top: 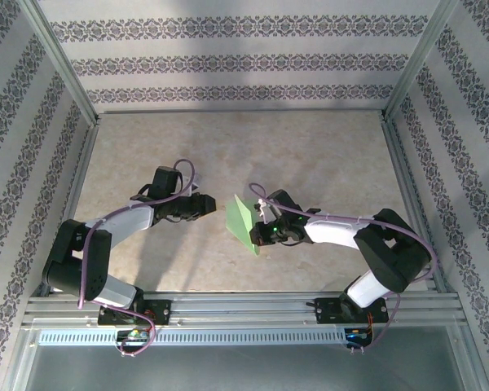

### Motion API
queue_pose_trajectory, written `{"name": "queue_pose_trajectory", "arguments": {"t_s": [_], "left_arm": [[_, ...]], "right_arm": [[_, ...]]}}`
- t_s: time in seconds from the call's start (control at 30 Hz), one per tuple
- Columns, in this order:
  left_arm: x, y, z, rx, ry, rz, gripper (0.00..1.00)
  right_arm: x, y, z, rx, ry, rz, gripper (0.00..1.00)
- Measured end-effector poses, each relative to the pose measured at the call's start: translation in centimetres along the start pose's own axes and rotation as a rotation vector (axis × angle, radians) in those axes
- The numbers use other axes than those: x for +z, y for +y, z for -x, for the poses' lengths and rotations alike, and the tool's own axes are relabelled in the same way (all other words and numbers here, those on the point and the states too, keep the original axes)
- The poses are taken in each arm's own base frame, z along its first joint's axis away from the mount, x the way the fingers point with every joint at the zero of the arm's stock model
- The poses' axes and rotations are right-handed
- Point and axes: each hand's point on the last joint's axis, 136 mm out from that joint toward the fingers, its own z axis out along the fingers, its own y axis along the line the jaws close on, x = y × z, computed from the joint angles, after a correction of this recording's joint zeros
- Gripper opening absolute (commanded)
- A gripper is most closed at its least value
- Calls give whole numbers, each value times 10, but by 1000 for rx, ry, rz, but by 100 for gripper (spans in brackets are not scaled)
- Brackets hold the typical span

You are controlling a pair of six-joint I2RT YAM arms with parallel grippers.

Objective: Fold a paper plane with a square sheet of paper (fold left side to right side)
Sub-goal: Fourth fold the wing at the center of the table.

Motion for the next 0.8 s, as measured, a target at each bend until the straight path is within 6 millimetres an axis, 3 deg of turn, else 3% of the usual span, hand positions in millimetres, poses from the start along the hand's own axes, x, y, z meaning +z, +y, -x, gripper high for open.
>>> {"name": "queue_pose_trajectory", "arguments": {"t_s": [0.2,0.5,0.8], "left_arm": [[11,-6,-14,13,46,-6,37],[47,2,-44,1,148,50,51],[64,4,-35,19,140,99,52]], "right_arm": [[5,5,-1,26,12,90,0],[13,6,-1,50,29,141,0],[14,7,1,57,26,159,0]]}}
